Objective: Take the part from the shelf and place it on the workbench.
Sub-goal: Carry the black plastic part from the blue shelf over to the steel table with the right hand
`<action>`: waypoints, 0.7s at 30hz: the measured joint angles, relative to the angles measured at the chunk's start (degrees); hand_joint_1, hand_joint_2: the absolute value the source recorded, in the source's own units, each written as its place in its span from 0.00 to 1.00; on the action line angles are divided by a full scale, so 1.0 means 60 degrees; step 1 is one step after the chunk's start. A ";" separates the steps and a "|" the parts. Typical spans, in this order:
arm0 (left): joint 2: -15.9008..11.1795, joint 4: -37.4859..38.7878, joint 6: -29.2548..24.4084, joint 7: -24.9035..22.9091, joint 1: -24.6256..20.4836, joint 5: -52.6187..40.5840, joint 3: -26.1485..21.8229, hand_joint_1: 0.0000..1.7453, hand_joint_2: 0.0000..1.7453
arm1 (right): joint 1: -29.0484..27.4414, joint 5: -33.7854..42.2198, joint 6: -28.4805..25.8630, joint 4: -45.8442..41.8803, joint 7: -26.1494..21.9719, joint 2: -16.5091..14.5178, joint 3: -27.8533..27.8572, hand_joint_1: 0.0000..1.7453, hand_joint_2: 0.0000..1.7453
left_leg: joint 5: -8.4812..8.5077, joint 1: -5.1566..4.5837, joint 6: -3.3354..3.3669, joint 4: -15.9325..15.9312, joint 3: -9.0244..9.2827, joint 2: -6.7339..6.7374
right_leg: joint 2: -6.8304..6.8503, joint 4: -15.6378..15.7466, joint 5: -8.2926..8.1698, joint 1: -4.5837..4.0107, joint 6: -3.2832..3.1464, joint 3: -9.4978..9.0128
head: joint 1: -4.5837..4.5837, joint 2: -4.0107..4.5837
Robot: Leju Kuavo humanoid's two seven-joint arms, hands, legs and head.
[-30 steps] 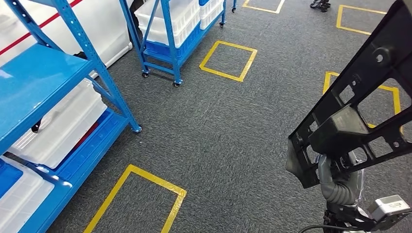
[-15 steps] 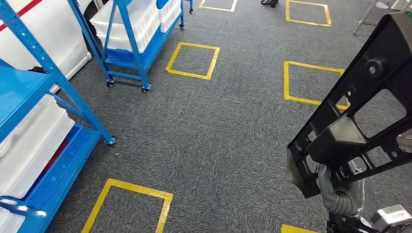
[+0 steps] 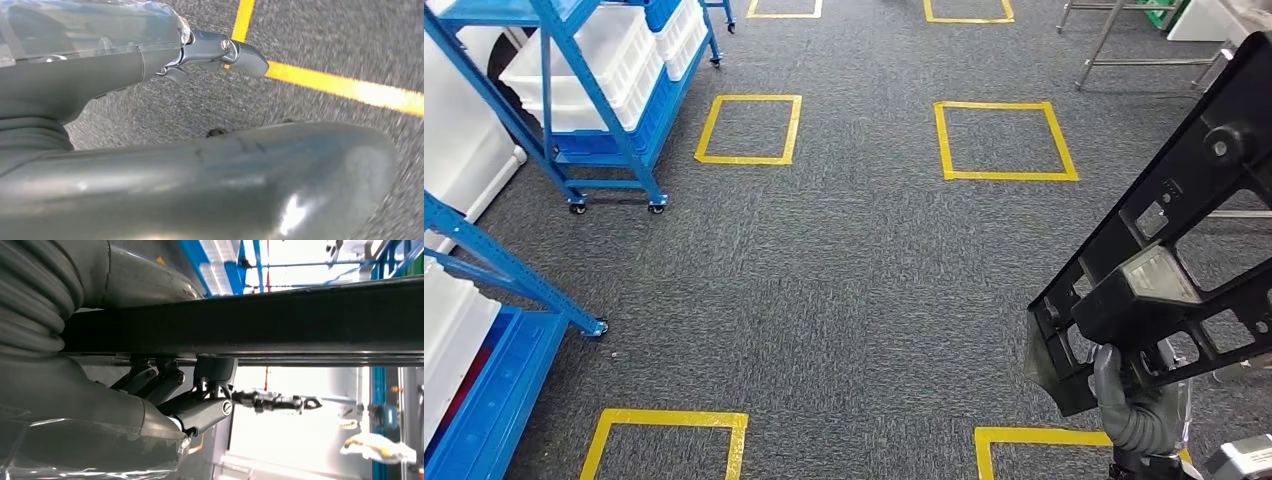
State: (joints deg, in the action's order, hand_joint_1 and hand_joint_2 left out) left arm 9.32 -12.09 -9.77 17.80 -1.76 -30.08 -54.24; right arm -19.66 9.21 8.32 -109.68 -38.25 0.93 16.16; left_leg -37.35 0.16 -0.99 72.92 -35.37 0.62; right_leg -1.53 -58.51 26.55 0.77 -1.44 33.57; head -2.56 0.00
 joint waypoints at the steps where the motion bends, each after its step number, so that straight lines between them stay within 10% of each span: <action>1: 0.0001 0.0000 0.0025 -0.0010 0.0011 -0.0020 0.0011 0.00 0.00 | -0.0017 -0.0006 0.0033 -0.0003 0.0010 -0.0060 0.0070 1.00 1.00 | 0.0066 0.0002 0.0010 0.0134 -0.0075 -0.0027 | -0.0150 -0.0010 -0.0004 -0.0008 -0.0002 0.0005 | 0.0000 0.0000; 5: -0.0002 0.0000 0.0053 -0.0026 0.0024 -0.0085 0.0030 0.00 0.00 | -0.0069 -0.0015 0.0182 -0.0063 0.0056 -0.0267 0.0326 1.00 1.00 | 0.1259 0.0016 0.0128 -0.1962 0.0812 -0.0627 | -0.0719 -0.0057 -0.0038 -0.0014 0.0065 0.0014 | 0.0000 0.0000; 7: -0.0005 0.0000 0.0055 -0.0039 0.0033 -0.0107 0.0032 0.00 0.00 | -0.0081 -0.0024 0.0303 -0.0098 0.0078 -0.0376 0.0421 1.00 1.00 | 0.1381 0.0002 0.0177 -0.2508 0.1009 -0.0898 | -0.0957 -0.0063 -0.0101 0.0014 0.0186 0.0095 | 0.0000 0.0000; 9: -0.0005 0.0000 0.0064 -0.0047 0.0019 -0.0119 0.0035 0.00 0.00 | -0.0120 -0.0029 0.0373 -0.0118 0.0087 -0.0454 0.0504 1.00 1.00 | 0.1435 -0.0012 0.0258 -0.2591 0.1030 -0.0699 | -0.1144 -0.0040 -0.0170 0.0059 0.0321 0.0170 | 0.0001 0.0000; 13: -0.0018 0.0000 0.0135 -0.0069 0.0024 -0.0137 0.0040 0.00 0.00 | -0.0176 -0.0041 0.0485 -0.0158 0.0088 -0.0583 0.0626 1.00 1.00 | 0.1622 -0.0015 0.0488 -0.2805 0.1039 -0.0153 | -0.0084 -0.1197 0.0588 0.0011 0.0416 0.0769 | 0.0009 0.0000; 16: -0.0035 0.0000 0.0157 -0.0096 0.0051 -0.0145 0.0039 0.00 0.00 | -0.0152 -0.0122 0.0510 -0.0156 0.0092 -0.0700 0.0623 1.00 1.00 | 0.1624 -0.0056 0.0499 -0.2798 0.0992 0.0293 | 0.0192 -0.2459 0.1083 0.0055 0.0483 0.1294 | 0.0011 0.0000; 21: -0.0037 0.0000 0.0112 -0.0148 -0.0002 -0.0145 0.0039 0.00 0.00 | 0.0060 -0.0366 0.0484 -0.0164 0.0107 -0.0949 0.0609 1.00 1.00 | 0.1504 -0.0095 0.0319 -0.2675 0.1000 0.0884 | 0.0826 -0.0198 0.0159 0.0030 0.0436 -0.0076 | 0.0010 0.0000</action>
State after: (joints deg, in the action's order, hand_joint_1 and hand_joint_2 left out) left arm 9.09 -12.09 -9.10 16.91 -1.78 -30.95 -54.01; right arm -19.29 7.01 11.23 -110.67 -37.62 -4.76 19.81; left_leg -28.33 -0.40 0.92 56.87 -29.37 5.93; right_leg 3.42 -59.70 27.50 0.95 1.18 33.11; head -2.50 0.00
